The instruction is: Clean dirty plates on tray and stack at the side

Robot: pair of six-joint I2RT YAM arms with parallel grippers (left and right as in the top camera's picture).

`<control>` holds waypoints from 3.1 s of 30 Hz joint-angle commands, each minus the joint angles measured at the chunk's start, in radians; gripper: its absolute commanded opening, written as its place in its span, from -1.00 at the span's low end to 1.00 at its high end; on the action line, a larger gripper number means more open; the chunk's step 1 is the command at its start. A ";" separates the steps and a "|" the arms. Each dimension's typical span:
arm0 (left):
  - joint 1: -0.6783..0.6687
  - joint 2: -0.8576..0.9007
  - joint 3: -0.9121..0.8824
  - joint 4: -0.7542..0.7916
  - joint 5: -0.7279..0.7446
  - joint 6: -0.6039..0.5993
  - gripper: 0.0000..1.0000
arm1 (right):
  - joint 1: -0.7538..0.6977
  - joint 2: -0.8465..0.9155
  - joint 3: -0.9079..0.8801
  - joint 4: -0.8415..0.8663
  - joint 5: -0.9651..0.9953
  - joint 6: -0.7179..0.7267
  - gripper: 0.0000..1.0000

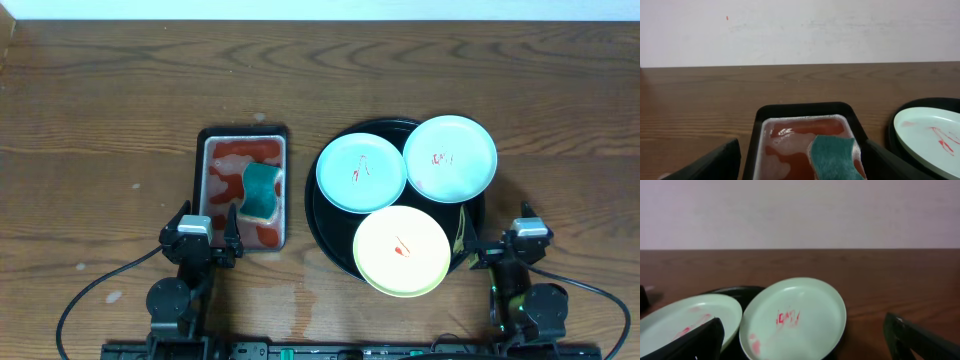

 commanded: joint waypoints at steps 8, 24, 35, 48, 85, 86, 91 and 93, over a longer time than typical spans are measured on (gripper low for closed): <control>0.005 0.002 -0.005 -0.053 0.018 -0.124 0.55 | -0.011 -0.005 -0.001 0.027 -0.004 0.004 0.99; 0.005 0.341 0.325 -0.344 0.014 -0.150 0.55 | -0.011 0.212 0.293 -0.344 -0.003 0.103 0.98; 0.005 0.769 0.734 -0.689 0.026 -0.150 0.55 | -0.011 0.718 0.617 -0.605 -0.050 0.095 0.99; 0.005 0.953 0.913 -0.887 0.026 -0.150 0.55 | -0.011 1.097 0.810 -0.738 -0.203 0.087 0.98; -0.142 1.627 0.911 -0.443 0.107 -0.111 0.04 | -0.011 1.118 0.810 -0.719 -0.244 0.090 0.99; -0.142 1.635 0.910 -0.442 0.106 -0.111 0.04 | -0.011 1.118 0.810 -0.718 -0.244 0.090 0.98; -0.142 1.681 0.901 -0.439 0.084 -0.111 -0.08 | -0.011 1.118 0.810 -0.717 -0.244 0.090 0.99; -0.142 1.699 0.900 -0.439 0.084 -0.111 -0.14 | -0.011 1.118 0.810 -0.717 -0.244 0.090 0.99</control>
